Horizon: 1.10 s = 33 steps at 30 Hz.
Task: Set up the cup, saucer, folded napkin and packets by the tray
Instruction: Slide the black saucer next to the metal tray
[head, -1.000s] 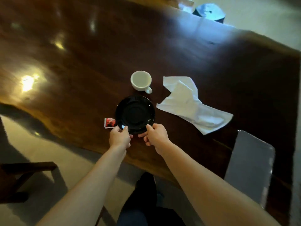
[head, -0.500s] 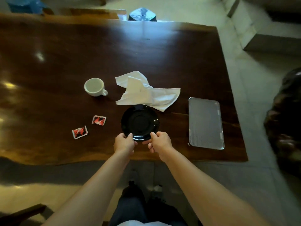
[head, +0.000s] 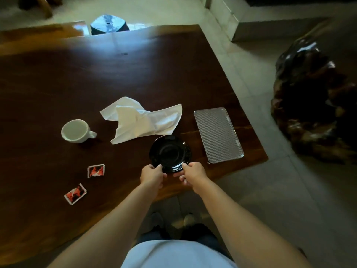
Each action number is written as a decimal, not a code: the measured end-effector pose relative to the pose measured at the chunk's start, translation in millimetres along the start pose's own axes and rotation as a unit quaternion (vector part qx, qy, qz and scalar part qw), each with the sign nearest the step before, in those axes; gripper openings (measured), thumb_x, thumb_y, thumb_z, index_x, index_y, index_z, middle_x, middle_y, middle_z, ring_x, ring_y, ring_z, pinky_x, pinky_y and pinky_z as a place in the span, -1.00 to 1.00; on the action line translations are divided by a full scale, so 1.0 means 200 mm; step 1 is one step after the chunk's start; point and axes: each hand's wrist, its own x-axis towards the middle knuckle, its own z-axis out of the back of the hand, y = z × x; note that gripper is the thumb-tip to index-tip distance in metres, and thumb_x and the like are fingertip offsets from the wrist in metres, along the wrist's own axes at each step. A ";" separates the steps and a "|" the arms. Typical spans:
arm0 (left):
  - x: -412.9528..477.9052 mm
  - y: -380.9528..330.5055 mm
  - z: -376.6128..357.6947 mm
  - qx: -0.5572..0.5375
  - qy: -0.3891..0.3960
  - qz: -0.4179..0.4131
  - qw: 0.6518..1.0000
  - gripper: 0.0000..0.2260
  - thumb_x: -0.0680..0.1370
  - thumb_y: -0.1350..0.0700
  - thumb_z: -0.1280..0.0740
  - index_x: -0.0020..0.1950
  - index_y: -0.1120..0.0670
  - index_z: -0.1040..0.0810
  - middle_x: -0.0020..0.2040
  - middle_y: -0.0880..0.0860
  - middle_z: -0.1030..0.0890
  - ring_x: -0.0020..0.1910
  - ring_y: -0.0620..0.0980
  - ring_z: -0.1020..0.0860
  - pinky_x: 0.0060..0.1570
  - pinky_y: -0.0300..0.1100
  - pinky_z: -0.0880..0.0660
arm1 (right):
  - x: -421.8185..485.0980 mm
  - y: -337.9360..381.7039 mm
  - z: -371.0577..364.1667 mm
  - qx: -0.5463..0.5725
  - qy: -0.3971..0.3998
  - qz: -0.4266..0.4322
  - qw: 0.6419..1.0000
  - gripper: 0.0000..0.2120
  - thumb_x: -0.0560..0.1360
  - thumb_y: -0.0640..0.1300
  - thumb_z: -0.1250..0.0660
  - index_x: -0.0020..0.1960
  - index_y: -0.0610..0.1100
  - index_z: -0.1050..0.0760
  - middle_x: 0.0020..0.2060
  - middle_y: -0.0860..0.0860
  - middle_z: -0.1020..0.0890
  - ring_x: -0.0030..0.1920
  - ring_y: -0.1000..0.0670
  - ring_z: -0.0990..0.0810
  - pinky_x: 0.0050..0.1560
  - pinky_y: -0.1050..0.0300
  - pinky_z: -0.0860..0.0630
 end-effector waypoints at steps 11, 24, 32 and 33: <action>0.15 -0.03 -0.08 0.042 0.026 0.029 0.998 -0.81 0.66 0.08 -0.26 0.08 0.20 -0.53 -0.27 0.11 -0.62 -0.40 0.00 -0.42 -0.47 -0.20 -0.31 | 0.15 -0.01 0.02 0.039 -0.031 -0.062 0.997 -0.79 0.68 -0.14 -0.16 0.11 -0.26 -0.49 -0.18 -0.19 -0.73 -0.47 0.06 -0.49 -0.51 0.23 -0.35; 0.32 -0.10 -0.37 0.063 0.003 0.073 0.995 -0.86 0.65 0.08 -0.27 -0.01 0.15 -0.48 -0.29 0.08 -0.63 -0.45 -0.02 -0.38 -0.49 -0.20 -0.28 | 0.47 0.09 0.23 0.039 -0.005 -0.138 0.990 -0.81 0.69 -0.18 -0.14 0.18 -0.29 -0.42 -0.19 -0.23 -0.70 -0.48 0.06 -0.46 -0.50 0.23 -0.32; 0.41 -0.11 -0.50 0.064 -0.042 0.081 0.994 -0.78 0.64 0.06 -0.26 -0.16 0.10 -0.38 -0.32 0.06 -0.63 -0.41 0.02 -0.40 -0.48 -0.20 -0.30 | 0.65 0.11 0.29 0.018 0.011 -0.156 0.988 -0.73 0.70 -0.17 -0.12 0.29 -0.32 -0.39 -0.21 -0.20 -0.69 -0.49 0.07 -0.47 -0.54 0.27 -0.34; 0.42 -0.11 -0.50 0.066 -0.047 0.085 0.993 -0.78 0.64 0.05 -0.27 -0.17 0.10 -0.38 -0.32 0.06 -0.63 -0.41 0.02 -0.40 -0.48 -0.20 -0.31 | 0.66 0.11 0.29 0.014 0.012 -0.158 0.987 -0.74 0.70 -0.17 -0.12 0.29 -0.31 -0.38 -0.21 -0.19 -0.69 -0.49 0.08 -0.47 -0.53 0.27 -0.34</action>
